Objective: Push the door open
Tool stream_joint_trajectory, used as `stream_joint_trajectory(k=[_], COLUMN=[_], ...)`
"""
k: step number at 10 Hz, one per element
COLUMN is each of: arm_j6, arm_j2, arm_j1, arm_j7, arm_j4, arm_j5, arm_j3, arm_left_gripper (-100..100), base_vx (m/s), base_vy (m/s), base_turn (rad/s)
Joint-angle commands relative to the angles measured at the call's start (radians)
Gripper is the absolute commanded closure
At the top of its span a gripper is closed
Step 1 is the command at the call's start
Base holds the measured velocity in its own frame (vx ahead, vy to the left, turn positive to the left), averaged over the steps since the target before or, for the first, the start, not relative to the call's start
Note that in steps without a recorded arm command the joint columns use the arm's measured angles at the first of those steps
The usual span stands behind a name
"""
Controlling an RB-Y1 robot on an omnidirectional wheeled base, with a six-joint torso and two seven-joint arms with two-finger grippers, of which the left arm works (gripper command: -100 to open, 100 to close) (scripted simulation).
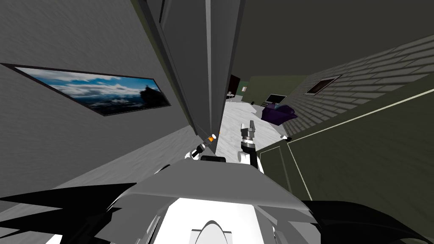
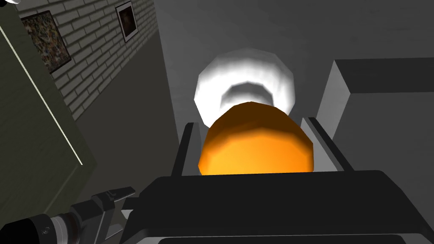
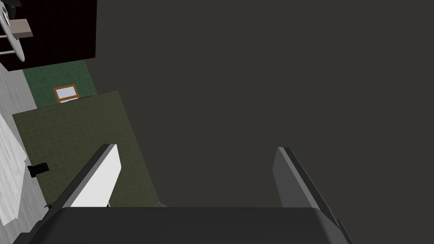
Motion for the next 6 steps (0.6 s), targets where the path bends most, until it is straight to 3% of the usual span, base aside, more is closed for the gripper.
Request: stream_joint_trajectory(k=[1,6], arm_j6=[-0.001,-0.002], arm_j2=[-0.002,-0.003], arm_j1=[-0.001,0.000], arm_j7=[0.028,0.135], arm_j4=[0.000,-0.002], arm_j5=[0.013,0.068], arm_j3=[0.001,0.003], arm_left_gripper=[100,100], base_vx=[0.018,0.020], base_vy=[-0.011,-0.014], base_turn=[-0.032,-0.042])
